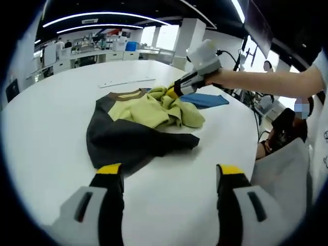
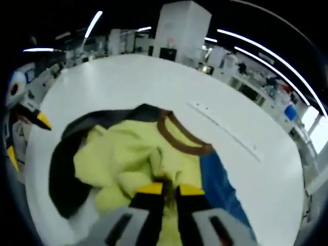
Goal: Fold the garment on the visible template until the final outline fits inside the template.
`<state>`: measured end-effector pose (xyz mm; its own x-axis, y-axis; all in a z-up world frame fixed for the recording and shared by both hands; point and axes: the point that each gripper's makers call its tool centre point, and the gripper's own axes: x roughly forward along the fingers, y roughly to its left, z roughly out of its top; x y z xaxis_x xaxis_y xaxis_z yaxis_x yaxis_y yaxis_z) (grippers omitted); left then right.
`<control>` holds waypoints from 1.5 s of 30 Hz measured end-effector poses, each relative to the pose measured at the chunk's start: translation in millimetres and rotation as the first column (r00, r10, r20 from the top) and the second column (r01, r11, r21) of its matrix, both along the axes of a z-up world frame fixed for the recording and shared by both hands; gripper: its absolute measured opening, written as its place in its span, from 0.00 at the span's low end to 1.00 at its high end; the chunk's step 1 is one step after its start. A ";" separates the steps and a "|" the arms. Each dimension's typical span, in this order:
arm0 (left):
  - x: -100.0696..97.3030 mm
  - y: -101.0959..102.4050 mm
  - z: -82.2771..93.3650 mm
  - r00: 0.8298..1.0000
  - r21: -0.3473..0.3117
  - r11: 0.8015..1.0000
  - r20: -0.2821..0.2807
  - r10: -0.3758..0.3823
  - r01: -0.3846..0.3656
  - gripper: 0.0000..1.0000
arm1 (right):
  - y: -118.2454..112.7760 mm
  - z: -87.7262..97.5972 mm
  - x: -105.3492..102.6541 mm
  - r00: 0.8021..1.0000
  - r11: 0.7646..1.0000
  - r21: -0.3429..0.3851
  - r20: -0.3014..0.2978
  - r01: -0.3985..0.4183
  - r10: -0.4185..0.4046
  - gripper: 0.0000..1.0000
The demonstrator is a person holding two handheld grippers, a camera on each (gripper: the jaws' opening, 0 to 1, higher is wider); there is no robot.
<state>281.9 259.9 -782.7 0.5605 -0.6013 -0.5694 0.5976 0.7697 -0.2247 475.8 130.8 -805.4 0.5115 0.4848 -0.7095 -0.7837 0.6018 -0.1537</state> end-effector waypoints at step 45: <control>-2.0 -53.5 -12.6 0.994 -0.124 0.991 -0.102 0.027 -0.040 0.59 | -45.0 36.9 -82.9 1.000 0.989 0.146 0.006 -0.021 0.020 0.99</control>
<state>279.9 206.4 -795.3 0.5255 -0.6535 -0.5448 0.5413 0.7508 -0.3784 392.9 85.7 -768.5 0.5037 0.5934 -0.6277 -0.7955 0.6020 -0.0693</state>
